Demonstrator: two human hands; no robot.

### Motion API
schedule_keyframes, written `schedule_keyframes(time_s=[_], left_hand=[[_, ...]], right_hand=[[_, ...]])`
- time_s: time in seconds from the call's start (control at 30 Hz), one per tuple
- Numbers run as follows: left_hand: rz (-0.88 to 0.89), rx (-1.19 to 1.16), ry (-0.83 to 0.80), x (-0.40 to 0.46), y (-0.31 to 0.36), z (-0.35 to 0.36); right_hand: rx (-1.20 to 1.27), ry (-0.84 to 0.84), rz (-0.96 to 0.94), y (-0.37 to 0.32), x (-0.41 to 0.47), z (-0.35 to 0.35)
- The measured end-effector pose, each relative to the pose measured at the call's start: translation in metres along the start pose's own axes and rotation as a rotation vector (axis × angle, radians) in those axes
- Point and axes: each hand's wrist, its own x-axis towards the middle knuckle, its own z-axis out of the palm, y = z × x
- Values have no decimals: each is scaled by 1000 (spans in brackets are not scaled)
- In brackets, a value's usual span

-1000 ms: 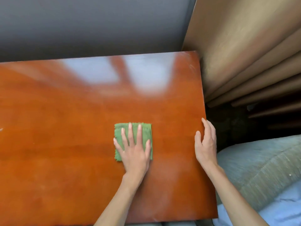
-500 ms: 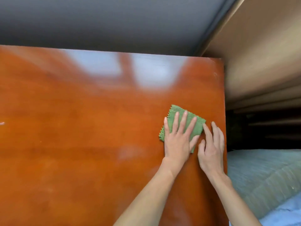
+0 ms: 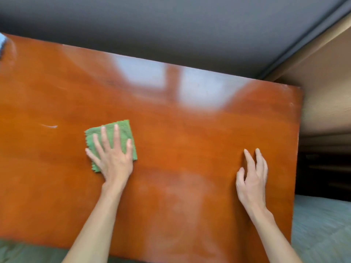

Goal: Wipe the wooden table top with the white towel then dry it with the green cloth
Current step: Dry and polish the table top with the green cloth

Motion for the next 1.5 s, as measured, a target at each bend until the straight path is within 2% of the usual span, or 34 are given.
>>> schedule_keyframes(time_s=[0.1,0.2,0.37,0.5,0.57,0.67,0.77,0.87,1.0,1.13,1.5], left_hand=[[-95,-82,17,9,13,2],[8,-44,-6,-8,56,16],[407,69,-49,-86,172,54],[769,121,-197,-168,258,89],[933,180,-287,-198,285,100],[1176,282,-420,-221,310,103],[1376,400,-451,-224,324,103],[1294,333,-410,-215,311,97],[917,134,-227,-165,245,77],[668,65,-129,-97,145,51],[230,71,-27,63,-154,-37]], right_hand=[[23,-6,5,10,-5,-4],[54,-8,-3,22,-10,-7],[135,70,35,50,-15,-17],[144,130,93,71,-21,-29],[166,181,108,82,-22,-35],[209,239,239,104,-27,-47],[238,259,334,114,-32,-58],[211,213,278,107,-28,-59],[45,108,50,62,-11,-38],[-66,-16,-63,0,-4,4],[-198,71,-67,-127,-14,98]])
